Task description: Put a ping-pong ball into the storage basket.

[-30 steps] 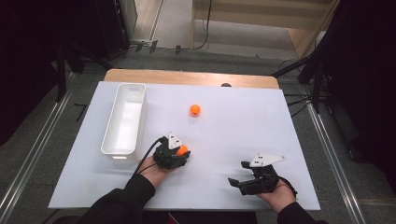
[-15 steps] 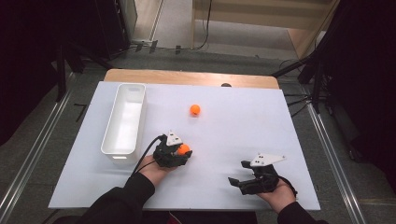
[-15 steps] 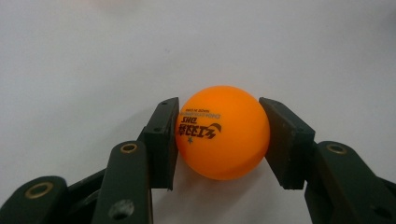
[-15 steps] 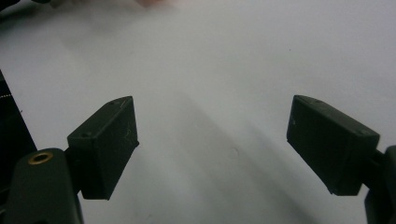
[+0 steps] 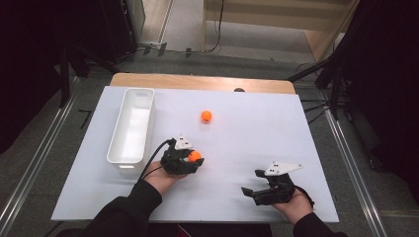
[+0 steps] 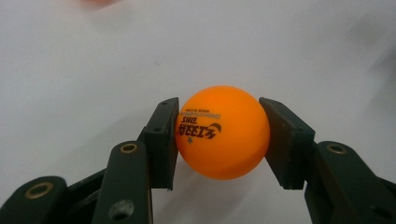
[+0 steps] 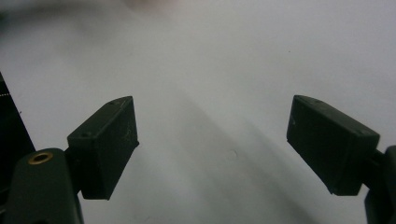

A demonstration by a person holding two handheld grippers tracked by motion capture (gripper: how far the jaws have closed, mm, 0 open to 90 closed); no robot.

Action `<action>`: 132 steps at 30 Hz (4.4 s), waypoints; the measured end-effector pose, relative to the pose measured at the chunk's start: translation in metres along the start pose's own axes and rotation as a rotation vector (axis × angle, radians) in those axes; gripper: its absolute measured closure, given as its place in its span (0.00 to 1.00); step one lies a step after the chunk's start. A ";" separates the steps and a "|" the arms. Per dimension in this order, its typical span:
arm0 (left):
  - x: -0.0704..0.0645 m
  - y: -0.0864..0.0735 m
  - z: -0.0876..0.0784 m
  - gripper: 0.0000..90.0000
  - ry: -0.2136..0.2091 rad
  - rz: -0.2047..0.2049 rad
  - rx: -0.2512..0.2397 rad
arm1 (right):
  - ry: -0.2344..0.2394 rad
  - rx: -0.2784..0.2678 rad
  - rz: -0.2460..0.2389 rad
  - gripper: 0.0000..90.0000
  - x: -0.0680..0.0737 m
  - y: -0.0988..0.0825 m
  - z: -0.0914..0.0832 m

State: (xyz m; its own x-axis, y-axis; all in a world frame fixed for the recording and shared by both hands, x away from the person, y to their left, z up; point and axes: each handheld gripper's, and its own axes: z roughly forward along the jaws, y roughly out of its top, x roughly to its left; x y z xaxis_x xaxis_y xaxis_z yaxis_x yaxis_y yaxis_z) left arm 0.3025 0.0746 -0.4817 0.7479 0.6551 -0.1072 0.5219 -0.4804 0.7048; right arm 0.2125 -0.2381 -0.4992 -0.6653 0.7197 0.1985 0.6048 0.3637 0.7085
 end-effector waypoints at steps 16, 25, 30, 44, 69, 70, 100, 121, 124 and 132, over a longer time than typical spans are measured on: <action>0.003 0.014 -0.033 0.56 -0.092 0.069 0.052 | 0.003 0.003 -0.006 0.17 0.001 0.000 -0.001; 0.003 0.016 -0.042 0.56 -0.134 0.112 0.077 | 0.007 0.002 -0.012 0.17 0.002 0.000 -0.001; 0.005 0.020 -0.047 0.56 -0.148 0.145 0.080 | 0.007 0.001 -0.006 0.17 0.002 0.000 -0.002; 0.006 0.026 -0.055 0.56 -0.174 0.182 0.105 | 0.013 0.002 -0.010 0.17 0.003 0.000 -0.002; 0.019 0.040 -0.073 0.56 -0.191 0.171 0.113 | 0.021 -0.003 -0.014 0.17 0.003 0.000 -0.003; 0.020 0.041 -0.073 0.56 -0.189 0.174 0.113 | 0.020 -0.003 -0.014 0.17 0.003 0.000 -0.003; 0.045 0.046 -0.095 0.56 -0.131 0.121 0.074 | 0.031 -0.020 -0.011 0.17 0.003 0.001 -0.004; 0.064 0.045 -0.108 0.56 -0.018 0.042 0.044 | 0.027 -0.017 -0.013 0.17 0.003 0.000 -0.004; 0.066 0.045 -0.109 0.56 0.002 0.029 0.039 | 0.027 -0.014 -0.015 0.17 0.003 0.000 -0.004; 0.071 0.045 -0.111 0.56 0.051 -0.004 0.035 | 0.031 -0.019 -0.015 0.17 0.003 0.000 -0.004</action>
State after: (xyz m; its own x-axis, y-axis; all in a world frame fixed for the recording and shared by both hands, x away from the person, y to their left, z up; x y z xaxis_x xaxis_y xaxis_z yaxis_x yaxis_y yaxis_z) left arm 0.3331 0.1640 -0.3803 0.7241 0.6857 -0.0734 0.5396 -0.4970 0.6795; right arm 0.2085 -0.2382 -0.4956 -0.6875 0.6957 0.2083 0.5863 0.3625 0.7245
